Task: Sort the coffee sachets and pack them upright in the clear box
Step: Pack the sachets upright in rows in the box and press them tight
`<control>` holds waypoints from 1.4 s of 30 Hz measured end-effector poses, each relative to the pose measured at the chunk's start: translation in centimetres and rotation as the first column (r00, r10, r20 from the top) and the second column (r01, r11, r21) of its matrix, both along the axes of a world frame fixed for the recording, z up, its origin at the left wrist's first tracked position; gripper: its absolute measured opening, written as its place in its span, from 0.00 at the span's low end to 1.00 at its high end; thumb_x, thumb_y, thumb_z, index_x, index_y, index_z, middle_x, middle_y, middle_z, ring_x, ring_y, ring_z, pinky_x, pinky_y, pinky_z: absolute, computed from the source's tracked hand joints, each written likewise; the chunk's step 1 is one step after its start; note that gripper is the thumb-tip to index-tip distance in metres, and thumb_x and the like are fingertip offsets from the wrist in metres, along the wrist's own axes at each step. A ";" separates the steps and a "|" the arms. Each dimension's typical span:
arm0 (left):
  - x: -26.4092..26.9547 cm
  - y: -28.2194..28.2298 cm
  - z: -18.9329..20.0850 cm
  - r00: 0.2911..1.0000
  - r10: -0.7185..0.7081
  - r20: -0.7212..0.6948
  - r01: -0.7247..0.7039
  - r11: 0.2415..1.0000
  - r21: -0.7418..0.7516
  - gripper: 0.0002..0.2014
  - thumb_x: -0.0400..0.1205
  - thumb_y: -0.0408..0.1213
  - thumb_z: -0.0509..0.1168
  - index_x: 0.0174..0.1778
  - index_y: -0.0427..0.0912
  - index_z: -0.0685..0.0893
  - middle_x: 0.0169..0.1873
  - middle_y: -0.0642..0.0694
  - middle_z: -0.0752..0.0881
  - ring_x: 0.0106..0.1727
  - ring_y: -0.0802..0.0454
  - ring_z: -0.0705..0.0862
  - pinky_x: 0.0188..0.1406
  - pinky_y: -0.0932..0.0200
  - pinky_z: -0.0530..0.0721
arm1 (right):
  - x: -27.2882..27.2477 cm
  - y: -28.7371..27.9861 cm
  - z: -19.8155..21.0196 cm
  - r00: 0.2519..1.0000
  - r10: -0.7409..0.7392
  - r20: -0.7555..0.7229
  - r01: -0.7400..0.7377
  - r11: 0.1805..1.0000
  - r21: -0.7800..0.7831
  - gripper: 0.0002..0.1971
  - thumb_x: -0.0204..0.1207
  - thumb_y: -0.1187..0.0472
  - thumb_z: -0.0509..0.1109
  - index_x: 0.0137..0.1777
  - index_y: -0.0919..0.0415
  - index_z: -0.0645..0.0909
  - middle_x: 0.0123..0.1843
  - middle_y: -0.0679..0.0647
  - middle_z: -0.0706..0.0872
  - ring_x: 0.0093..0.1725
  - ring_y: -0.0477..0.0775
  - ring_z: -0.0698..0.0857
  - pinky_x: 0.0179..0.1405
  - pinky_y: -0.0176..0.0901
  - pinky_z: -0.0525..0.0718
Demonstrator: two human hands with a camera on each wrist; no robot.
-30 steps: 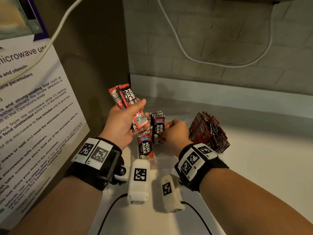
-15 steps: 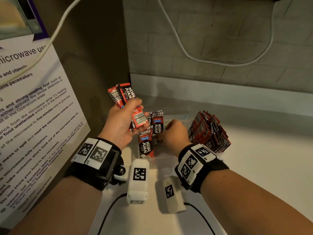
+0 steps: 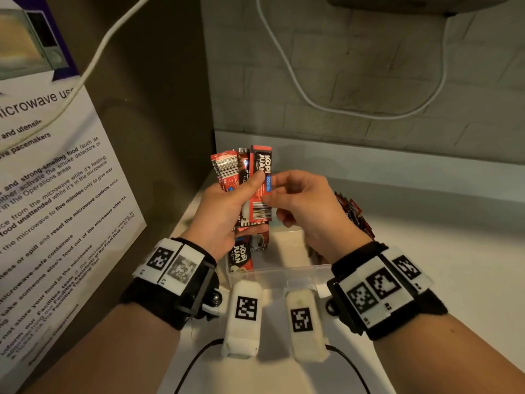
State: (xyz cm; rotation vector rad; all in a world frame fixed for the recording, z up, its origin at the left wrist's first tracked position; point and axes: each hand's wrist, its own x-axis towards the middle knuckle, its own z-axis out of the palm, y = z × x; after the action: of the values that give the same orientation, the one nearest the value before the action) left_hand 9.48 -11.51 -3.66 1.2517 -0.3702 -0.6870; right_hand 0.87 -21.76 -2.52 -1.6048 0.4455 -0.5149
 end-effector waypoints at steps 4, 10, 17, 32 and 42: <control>0.2 0.3 0.3 1.000 0.012 -0.017 -0.013 0.999 -0.042 0.19 0.72 0.48 0.72 0.55 0.43 0.86 0.48 0.41 0.92 0.47 0.41 0.92 0.45 0.43 0.90 | -0.4 -0.5 0.1 0.983 -0.034 0.180 0.007 0.989 0.150 0.11 0.70 0.78 0.72 0.40 0.60 0.81 0.33 0.53 0.85 0.25 0.47 0.81 0.23 0.36 0.78; 0.8 0.0 0.5 0.993 0.027 -0.112 -0.034 0.997 -0.065 0.12 0.76 0.39 0.73 0.54 0.44 0.85 0.44 0.43 0.92 0.43 0.45 0.91 0.40 0.49 0.87 | 0.0 -1.0 -0.5 0.934 -0.074 0.349 0.068 0.997 0.029 0.16 0.66 0.84 0.69 0.34 0.61 0.82 0.52 0.65 0.80 0.44 0.50 0.87 0.39 0.37 0.85; 0.7 -0.8 0.9 0.985 -0.006 -0.174 -0.011 0.995 -0.099 0.09 0.74 0.25 0.72 0.49 0.36 0.86 0.39 0.39 0.90 0.39 0.44 0.91 0.41 0.47 0.90 | 0.0 -0.7 -1.5 0.940 -0.030 0.341 0.060 0.995 -0.076 0.16 0.69 0.83 0.70 0.41 0.60 0.84 0.51 0.64 0.81 0.45 0.46 0.86 0.45 0.40 0.87; 0.7 -0.4 1.0 0.981 0.072 -0.181 -0.091 0.991 -0.097 0.18 0.78 0.27 0.71 0.64 0.35 0.82 0.39 0.43 0.90 0.34 0.52 0.90 0.31 0.52 0.90 | 0.2 -0.6 -0.7 0.898 -0.220 0.382 0.082 0.935 0.345 0.07 0.81 0.68 0.65 0.44 0.57 0.77 0.41 0.55 0.88 0.31 0.50 0.84 0.31 0.39 0.81; 2.5 1.5 1.2 0.959 0.144 -0.243 -0.167 0.983 -0.079 0.01 0.80 0.40 0.71 0.43 0.49 0.85 0.38 0.51 0.90 0.46 0.51 0.90 0.36 0.39 0.89 | 1.2 -1.6 -4.4 0.943 -0.174 -0.284 0.198 0.979 0.056 0.06 0.78 0.75 0.66 0.46 0.66 0.79 0.52 0.68 0.87 0.36 0.59 0.87 0.22 0.40 0.84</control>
State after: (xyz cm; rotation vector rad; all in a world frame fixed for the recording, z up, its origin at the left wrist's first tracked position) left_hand 11.99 -10.01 -2.47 1.0783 -0.1060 -0.6659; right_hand 2.08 -23.35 -6.96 -1.5672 0.8271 -0.4066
